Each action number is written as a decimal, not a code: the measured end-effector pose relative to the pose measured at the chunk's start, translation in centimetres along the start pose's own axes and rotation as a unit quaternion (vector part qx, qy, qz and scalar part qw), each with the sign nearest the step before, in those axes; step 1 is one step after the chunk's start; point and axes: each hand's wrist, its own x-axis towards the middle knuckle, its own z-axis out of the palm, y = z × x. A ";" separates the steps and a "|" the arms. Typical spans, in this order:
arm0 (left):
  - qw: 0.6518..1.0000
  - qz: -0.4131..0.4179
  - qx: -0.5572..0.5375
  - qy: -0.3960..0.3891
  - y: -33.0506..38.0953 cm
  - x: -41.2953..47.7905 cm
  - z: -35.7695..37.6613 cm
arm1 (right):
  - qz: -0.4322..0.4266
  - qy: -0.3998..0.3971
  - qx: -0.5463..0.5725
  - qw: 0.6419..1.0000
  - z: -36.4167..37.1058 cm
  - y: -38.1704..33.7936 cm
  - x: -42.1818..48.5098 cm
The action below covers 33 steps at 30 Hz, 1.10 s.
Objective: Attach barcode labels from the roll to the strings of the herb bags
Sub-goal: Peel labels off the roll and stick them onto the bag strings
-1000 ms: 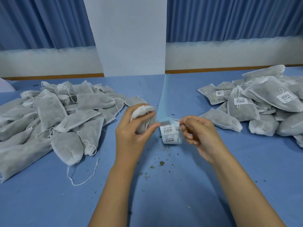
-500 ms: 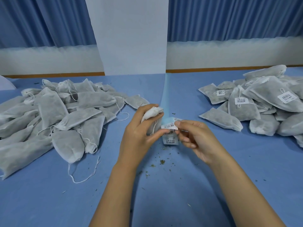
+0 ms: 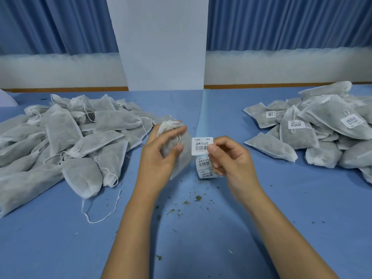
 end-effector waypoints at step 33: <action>0.994 0.104 0.012 0.009 -0.1 0.5 -0.3 | -0.042 0.039 -0.208 0.977 2.3 0.9 2.2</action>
